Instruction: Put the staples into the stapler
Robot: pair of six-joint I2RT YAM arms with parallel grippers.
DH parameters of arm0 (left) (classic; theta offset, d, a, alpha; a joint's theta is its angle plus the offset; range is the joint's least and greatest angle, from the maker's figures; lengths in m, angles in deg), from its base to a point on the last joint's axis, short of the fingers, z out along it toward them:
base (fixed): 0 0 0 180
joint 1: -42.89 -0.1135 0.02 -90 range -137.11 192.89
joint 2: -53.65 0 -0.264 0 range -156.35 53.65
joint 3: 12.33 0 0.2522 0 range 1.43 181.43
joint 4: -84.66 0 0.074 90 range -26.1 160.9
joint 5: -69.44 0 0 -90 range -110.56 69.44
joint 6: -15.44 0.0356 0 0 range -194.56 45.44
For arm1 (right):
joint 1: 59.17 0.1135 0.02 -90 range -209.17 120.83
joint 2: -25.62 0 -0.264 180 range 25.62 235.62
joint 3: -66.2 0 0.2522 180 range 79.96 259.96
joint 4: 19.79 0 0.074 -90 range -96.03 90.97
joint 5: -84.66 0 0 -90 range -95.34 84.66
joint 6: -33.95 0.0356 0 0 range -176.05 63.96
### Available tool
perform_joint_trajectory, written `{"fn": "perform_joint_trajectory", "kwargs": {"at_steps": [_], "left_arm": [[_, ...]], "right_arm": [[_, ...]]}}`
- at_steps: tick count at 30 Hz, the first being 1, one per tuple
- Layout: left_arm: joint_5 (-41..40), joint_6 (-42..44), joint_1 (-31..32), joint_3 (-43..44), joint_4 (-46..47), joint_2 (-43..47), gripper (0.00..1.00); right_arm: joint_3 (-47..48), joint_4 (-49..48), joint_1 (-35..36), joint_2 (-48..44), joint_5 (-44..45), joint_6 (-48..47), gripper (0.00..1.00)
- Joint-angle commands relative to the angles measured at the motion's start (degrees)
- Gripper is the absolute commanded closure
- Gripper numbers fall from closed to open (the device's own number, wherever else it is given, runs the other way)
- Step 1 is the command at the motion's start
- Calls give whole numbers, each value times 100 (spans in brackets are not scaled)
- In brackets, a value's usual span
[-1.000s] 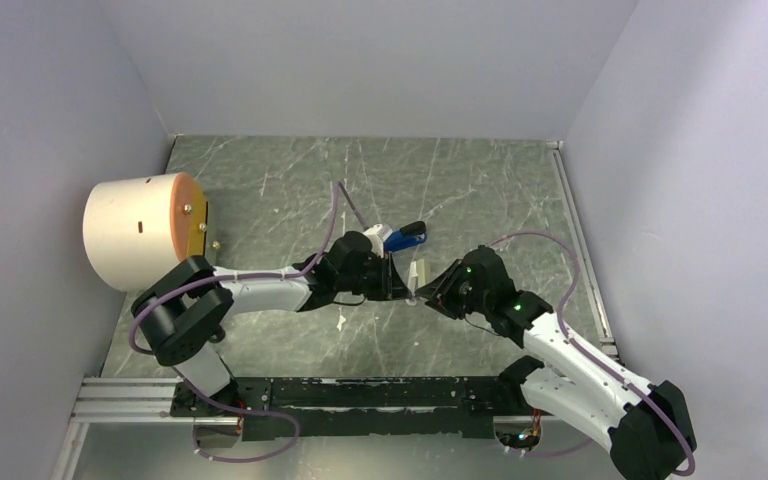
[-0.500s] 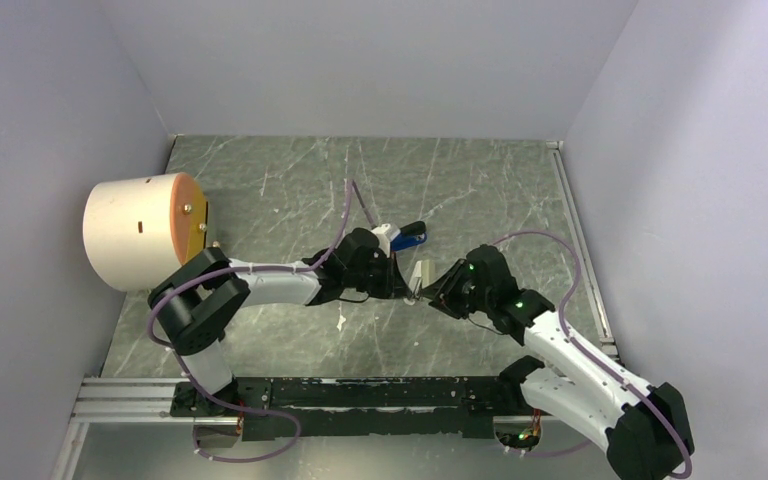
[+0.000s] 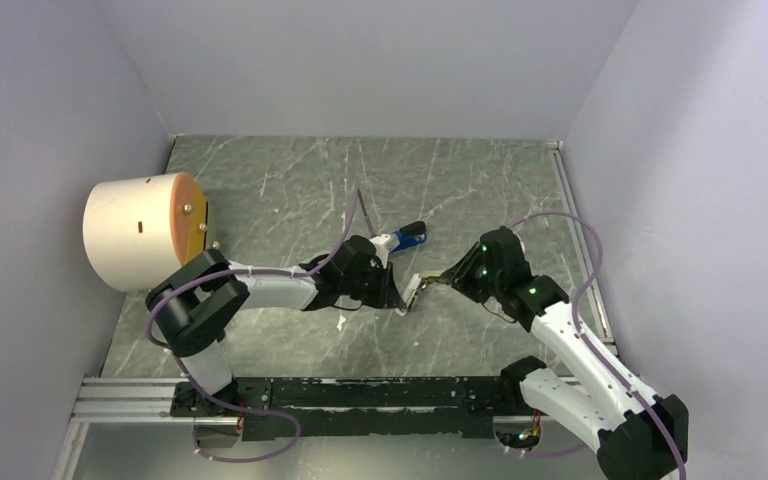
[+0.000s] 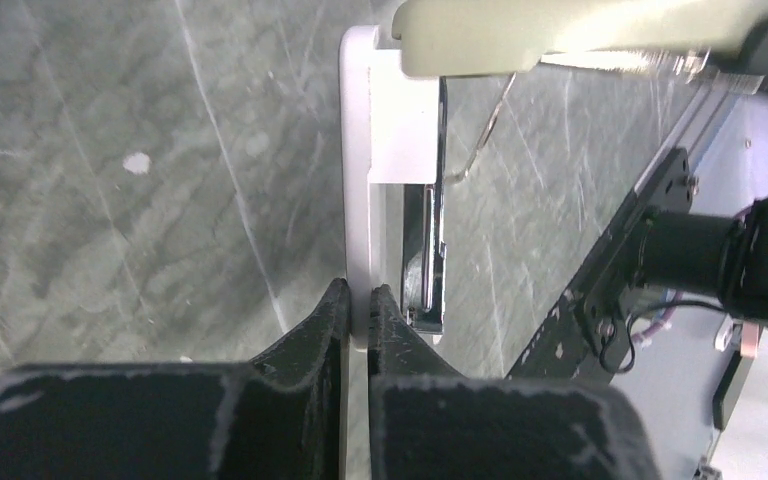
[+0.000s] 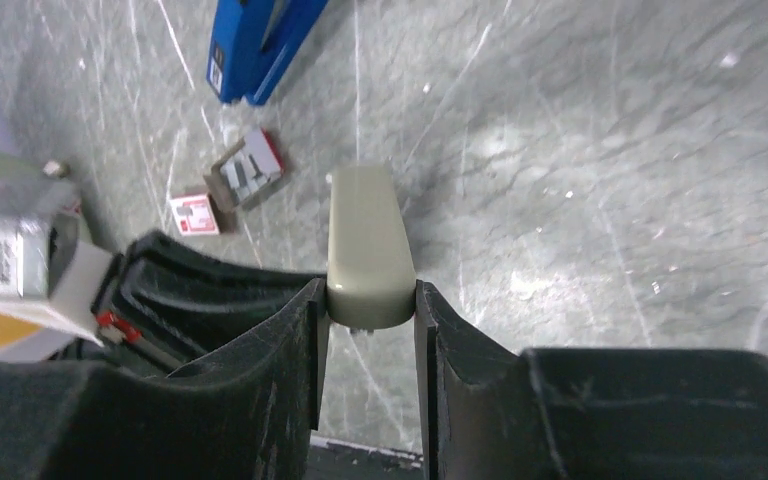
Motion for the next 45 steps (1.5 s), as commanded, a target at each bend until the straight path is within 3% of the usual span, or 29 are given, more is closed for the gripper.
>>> {"fn": "perform_joint_trajectory", "kwargs": {"at_steps": [1, 11, 18, 24, 30, 36, 45], "left_arm": [[470, 323, 88, -326, 172, 236, 95], [632, 310, 264, -396, 293, 102, 95], [672, 208, 338, -362, 340, -59, 95], [660, -255, 343, -333, 381, -133, 95], [349, -957, 339, -208, 268, -228, 95], [144, -1065, 339, -75, 147, -337, 95], [-33, -1168, 345, -80, 106, -278, 95]], "right_arm": [[430, 109, -257, 144, 985, -576, 99], [364, -501, -546, 959, 892, -1201, 96], [351, -816, -665, 1425, 529, -1512, 87], [119, -974, -692, 1523, 62, -1586, 83], [-171, -1136, -688, 1553, -624, -1713, 63], [-503, -1521, -681, 1649, -1312, -1799, 41], [-659, -1923, -638, 1812, -1836, -1802, 34]]}}
